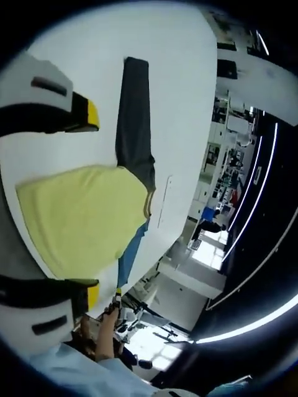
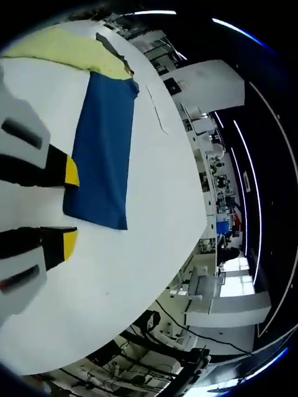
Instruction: Fold the garment on the visible template until the final outline fits inside the template.
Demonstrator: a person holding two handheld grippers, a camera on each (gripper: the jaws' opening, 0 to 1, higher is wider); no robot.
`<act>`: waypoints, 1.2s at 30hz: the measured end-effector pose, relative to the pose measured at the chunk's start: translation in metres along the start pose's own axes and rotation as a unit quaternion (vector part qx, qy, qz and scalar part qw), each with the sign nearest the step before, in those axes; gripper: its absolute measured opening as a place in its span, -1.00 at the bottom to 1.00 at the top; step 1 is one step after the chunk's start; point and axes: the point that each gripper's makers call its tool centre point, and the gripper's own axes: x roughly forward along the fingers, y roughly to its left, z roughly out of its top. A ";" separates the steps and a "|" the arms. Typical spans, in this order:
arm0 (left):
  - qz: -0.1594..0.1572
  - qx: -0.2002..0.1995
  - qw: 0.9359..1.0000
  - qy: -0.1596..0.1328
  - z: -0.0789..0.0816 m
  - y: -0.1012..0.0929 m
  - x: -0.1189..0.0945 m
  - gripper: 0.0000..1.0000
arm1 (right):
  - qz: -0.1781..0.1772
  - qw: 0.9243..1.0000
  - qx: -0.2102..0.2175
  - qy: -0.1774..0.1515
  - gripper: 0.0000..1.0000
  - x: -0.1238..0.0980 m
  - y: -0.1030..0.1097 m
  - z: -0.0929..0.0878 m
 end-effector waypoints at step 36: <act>-0.085 0.047 0.995 0.034 -0.018 0.035 -0.002 0.92 | 0.126 0.984 -0.117 -0.039 -1.00 -0.004 0.195 0.095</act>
